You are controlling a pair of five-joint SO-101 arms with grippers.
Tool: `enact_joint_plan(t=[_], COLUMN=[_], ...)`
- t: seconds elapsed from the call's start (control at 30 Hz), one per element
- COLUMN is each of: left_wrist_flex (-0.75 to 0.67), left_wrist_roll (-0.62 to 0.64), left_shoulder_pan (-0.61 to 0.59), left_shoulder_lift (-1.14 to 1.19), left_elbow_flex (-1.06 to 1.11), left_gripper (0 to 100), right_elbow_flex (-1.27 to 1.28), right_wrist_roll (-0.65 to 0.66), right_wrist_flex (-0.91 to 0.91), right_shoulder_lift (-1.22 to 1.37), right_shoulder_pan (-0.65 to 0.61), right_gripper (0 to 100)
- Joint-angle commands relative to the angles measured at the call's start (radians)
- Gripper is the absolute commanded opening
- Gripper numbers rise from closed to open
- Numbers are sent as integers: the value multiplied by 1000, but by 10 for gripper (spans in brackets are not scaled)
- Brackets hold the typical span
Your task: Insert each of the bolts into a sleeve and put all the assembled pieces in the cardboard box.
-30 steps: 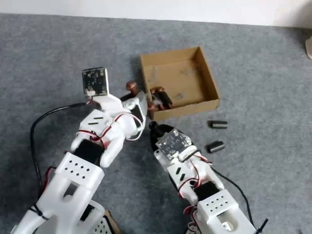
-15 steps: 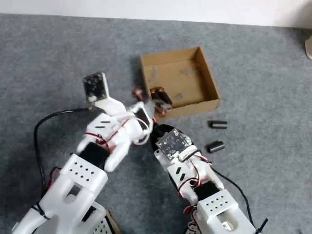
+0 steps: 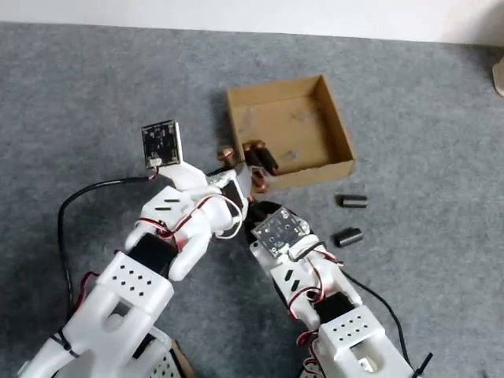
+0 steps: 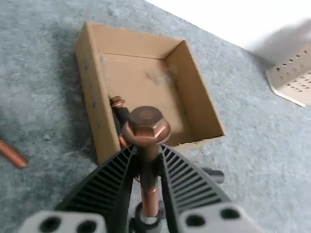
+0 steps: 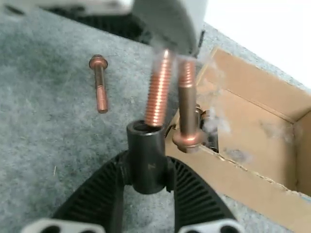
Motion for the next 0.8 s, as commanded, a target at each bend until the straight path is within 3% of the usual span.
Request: enact_joint_plan(t=[0.0, 0.77], left_wrist_flex=[-23, -69], left_wrist_roll=[-14, 68], left_shoulder_pan=[-18, -19], left_shoulder_lift=[-35, -35], left_elbow_flex=[7, -2], left_gripper=[5, 5], right_elbow_flex=[151, 151], right_wrist_roll=[9, 9], right_wrist_flex=[-7, -1], right_shoulder_lift=[-10, -10], right_shoulder_pan=[15, 15], right_gripper=[4, 4])
